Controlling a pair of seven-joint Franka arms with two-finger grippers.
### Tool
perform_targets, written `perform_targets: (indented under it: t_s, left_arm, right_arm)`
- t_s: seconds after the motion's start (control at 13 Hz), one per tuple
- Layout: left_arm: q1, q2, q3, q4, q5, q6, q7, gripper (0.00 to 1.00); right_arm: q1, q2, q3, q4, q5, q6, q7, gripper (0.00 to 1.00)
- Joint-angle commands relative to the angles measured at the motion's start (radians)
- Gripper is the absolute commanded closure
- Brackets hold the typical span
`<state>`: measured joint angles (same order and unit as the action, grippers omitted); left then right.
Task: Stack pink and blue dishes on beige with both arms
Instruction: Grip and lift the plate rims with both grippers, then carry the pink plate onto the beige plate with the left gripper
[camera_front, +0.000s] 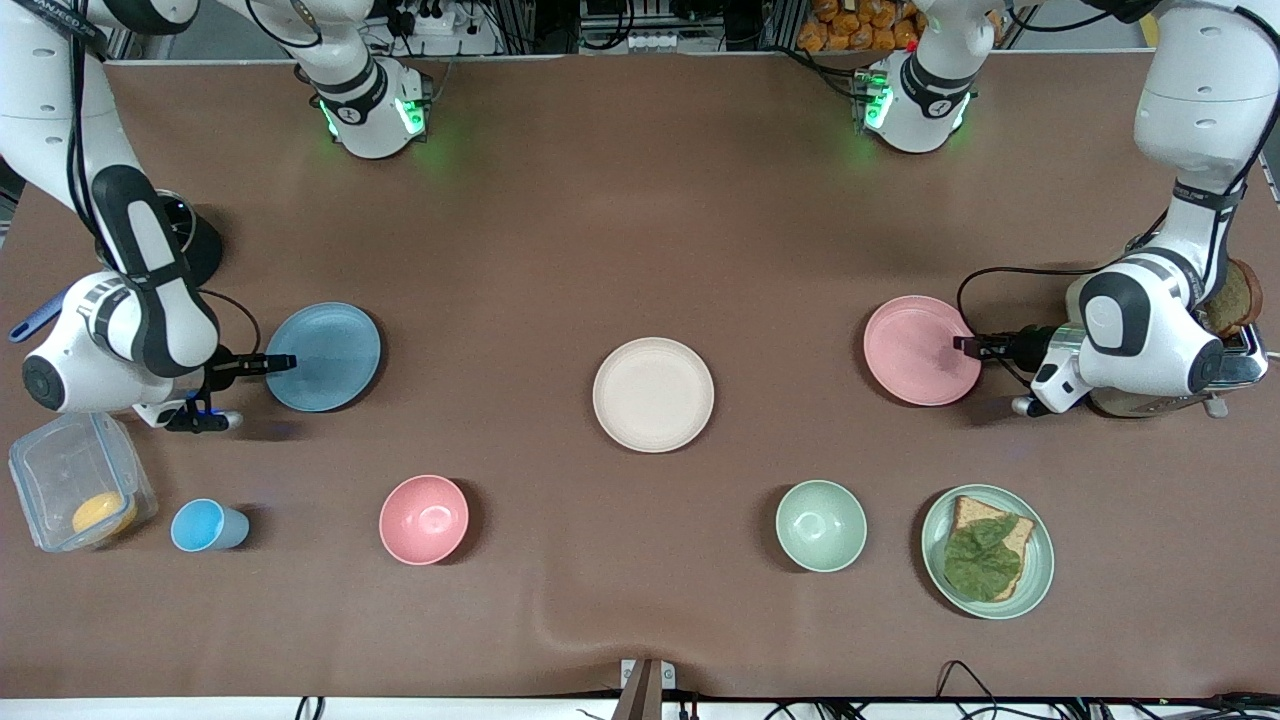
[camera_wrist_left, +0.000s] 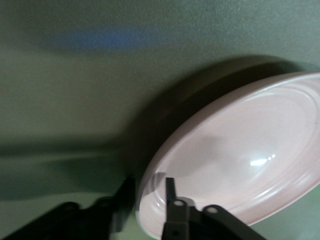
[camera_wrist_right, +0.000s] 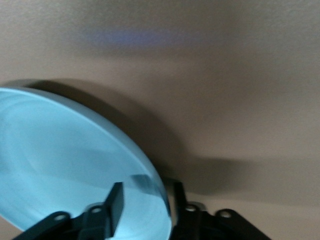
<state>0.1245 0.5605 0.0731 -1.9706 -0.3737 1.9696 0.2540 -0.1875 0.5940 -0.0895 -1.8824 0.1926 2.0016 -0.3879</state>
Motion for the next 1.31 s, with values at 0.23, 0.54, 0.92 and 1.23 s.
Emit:
perform_targets:
  t_s: [0.23, 0.54, 0.92, 1.23]
  left_arm:
    - [0.012, 0.022, -0.012, 0.107, -0.034, -0.158, 0.007, 1.00]
    - [-0.003, 0.015, -0.012, 0.255, -0.041, -0.319, -0.066, 1.00]
    - [-0.055, -0.008, -0.021, 0.407, 0.010, -0.431, -0.171, 1.00]
    - [-0.080, -0.065, -0.021, 0.452, 0.113, -0.443, -0.173, 1.00]
  right_arm:
    - [0.014, 0.000, 0.007, 0.105, 0.022, -0.195, -0.006, 1.00]
    - [0.063, -0.002, 0.005, 0.318, 0.021, -0.440, 0.111, 1.00]
    - [0.068, -0.003, 0.005, 0.333, 0.015, -0.455, 0.123, 1.00]
    - [0.068, -0.003, 0.005, 0.335, 0.013, -0.455, 0.123, 1.00]
